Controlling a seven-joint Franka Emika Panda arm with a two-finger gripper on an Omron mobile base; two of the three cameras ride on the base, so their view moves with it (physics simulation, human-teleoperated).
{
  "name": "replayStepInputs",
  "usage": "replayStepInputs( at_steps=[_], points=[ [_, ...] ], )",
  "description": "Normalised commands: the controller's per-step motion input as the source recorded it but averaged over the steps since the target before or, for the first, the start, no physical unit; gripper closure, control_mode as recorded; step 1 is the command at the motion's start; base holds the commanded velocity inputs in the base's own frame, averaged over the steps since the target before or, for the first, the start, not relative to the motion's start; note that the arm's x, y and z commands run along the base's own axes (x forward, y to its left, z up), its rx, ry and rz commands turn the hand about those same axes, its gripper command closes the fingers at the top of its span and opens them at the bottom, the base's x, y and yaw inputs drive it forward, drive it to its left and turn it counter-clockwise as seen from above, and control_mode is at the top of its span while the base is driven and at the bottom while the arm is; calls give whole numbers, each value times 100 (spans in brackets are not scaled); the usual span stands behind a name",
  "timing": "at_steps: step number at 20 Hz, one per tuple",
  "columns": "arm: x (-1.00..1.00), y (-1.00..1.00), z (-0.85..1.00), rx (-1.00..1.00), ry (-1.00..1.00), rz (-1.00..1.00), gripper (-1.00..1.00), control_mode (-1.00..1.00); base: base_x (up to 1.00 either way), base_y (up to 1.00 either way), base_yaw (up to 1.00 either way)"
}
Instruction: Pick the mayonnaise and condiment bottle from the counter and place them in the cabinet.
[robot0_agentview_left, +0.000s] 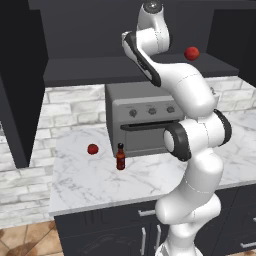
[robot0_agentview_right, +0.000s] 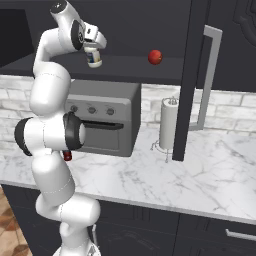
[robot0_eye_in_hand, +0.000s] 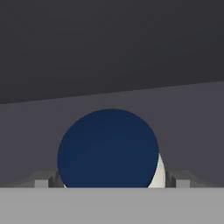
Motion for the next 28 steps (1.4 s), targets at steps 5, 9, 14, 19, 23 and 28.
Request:
replayStepInputs(
  at_steps=[5,9,14,19,23,28],
  points=[
    [25,-14,-45,-7,0,0,-100,-100,0,0,0],
    [18,-11,-46,-6,0,0,-100,-100,0,0,0],
    [-2,-1,-43,-1,-2,0,-100,-100,0,0,0],
    [-53,0,-20,0,-7,0,-100,-100,0,0,0],
    [-63,0,-9,0,-9,0,-100,-100,0,0,0],
    [-84,0,-11,0,-12,0,-100,-100,0,0,0]
  ],
)
